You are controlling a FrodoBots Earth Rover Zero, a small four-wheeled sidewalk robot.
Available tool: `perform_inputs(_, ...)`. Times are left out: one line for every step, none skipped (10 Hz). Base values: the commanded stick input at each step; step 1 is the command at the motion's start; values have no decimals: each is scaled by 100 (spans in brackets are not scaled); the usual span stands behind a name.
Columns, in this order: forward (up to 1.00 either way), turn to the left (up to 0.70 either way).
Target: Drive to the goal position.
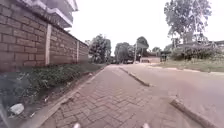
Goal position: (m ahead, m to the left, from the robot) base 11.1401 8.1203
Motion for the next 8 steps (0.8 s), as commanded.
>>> perform_inputs(50,0)
perform_inputs(50,0)
perform_inputs(50,0)
perform_inputs(50,0)
perform_inputs(50,0)
perform_inputs(50,0)
perform_inputs(50,0)
perform_inputs(50,0)
